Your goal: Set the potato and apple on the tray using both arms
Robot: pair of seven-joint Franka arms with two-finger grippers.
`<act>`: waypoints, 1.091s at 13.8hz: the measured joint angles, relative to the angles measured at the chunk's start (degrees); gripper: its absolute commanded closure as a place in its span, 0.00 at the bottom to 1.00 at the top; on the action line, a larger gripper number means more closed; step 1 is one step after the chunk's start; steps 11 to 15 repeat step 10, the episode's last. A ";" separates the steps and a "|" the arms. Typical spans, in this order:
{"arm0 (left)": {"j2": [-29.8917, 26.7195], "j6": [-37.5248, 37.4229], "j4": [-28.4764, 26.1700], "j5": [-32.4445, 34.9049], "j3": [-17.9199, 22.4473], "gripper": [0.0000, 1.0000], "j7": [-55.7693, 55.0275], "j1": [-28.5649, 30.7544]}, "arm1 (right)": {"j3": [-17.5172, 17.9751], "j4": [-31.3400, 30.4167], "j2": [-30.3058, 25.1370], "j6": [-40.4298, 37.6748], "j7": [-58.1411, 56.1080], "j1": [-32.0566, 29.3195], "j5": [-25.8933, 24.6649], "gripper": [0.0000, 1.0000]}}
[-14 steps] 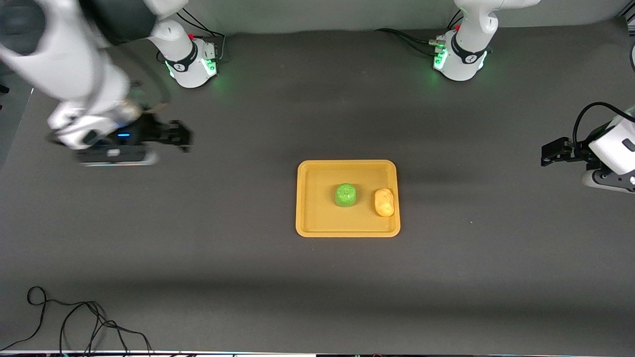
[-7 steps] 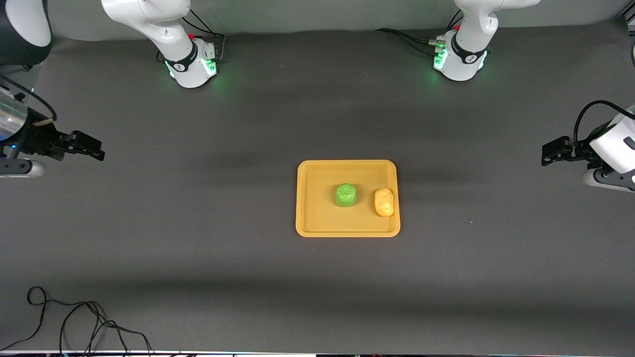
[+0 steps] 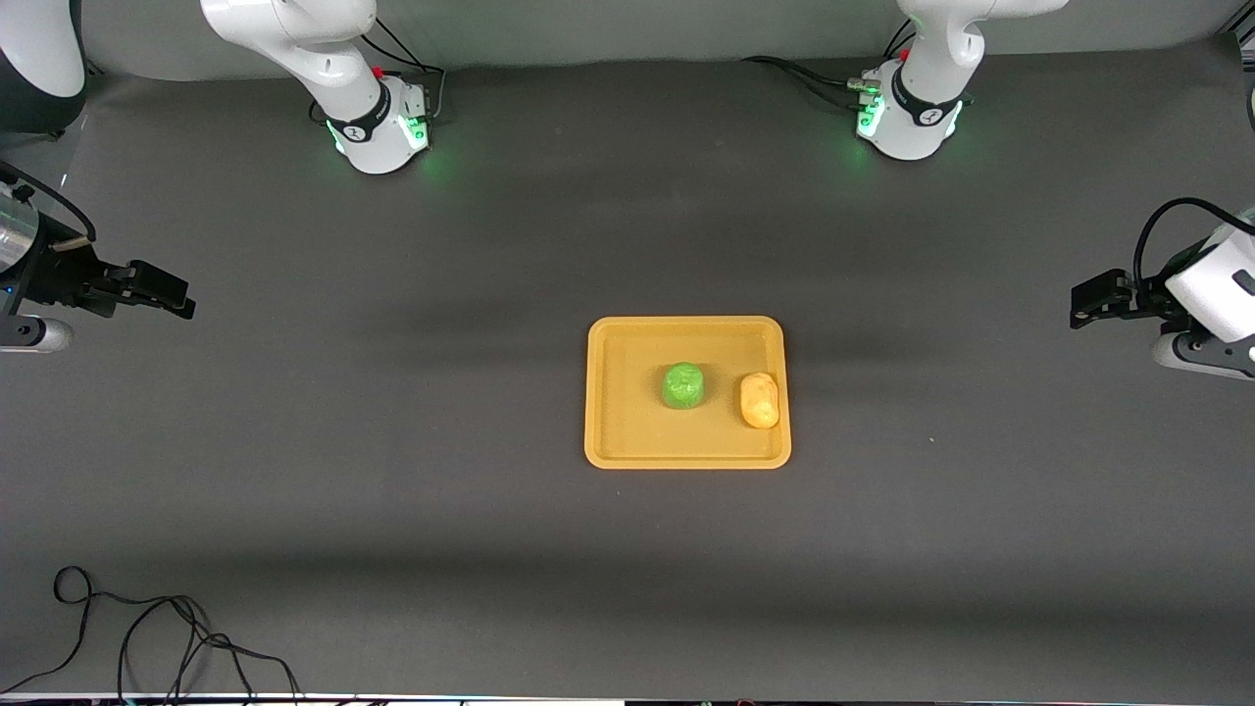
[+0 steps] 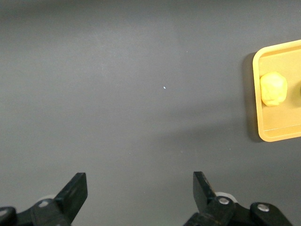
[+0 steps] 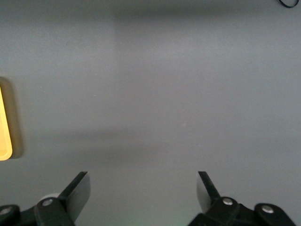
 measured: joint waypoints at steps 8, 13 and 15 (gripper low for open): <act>0.02 0.34 -0.01 -0.01 -0.02 0.00 -0.01 -0.10 | 0.05 0.27 -0.61 -0.80 0.00 0.02 1.00 0.00; 0.02 0.39 0.00 -0.07 0.05 0.00 -0.27 -0.09 | 0.05 0.27 -0.62 -0.83 0.00 0.02 1.02 0.00; 0.02 0.39 0.00 -0.07 0.05 0.00 -0.27 -0.09 | 0.05 0.27 -0.62 -0.83 0.00 0.02 1.02 0.00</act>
